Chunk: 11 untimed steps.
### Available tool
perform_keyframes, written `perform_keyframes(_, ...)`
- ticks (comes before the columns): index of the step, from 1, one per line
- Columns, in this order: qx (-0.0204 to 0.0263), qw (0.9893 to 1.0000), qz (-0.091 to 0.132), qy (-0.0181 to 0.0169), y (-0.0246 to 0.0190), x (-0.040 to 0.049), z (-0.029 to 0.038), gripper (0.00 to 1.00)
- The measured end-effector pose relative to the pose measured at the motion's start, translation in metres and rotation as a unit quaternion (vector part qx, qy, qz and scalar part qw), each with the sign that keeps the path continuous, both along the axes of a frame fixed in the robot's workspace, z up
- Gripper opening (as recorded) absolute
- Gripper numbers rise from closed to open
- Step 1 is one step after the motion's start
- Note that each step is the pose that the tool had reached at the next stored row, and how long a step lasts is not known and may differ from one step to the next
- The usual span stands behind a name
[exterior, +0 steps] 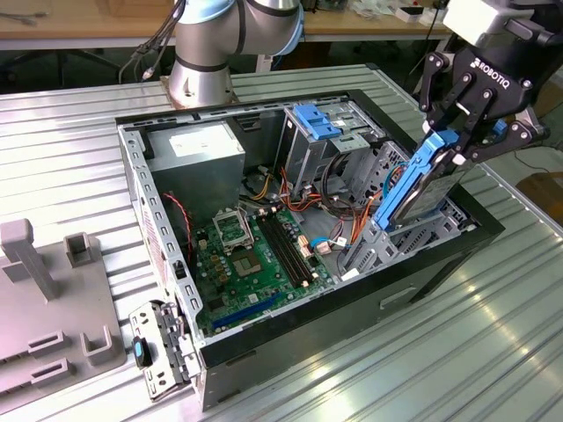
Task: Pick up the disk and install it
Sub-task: 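Insert the disk into the insertion slot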
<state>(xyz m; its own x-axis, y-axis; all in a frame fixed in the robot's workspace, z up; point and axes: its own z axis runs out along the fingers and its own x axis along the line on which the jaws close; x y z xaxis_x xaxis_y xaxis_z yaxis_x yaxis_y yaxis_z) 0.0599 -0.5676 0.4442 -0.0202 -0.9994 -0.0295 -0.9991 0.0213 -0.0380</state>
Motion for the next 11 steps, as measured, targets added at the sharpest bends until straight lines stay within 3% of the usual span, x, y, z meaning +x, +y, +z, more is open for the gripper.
perform_keyframes(11, 0.0004, 1.0, 0.0, 0.0001, 0.0, -0.0001, -0.0081, 0.37)
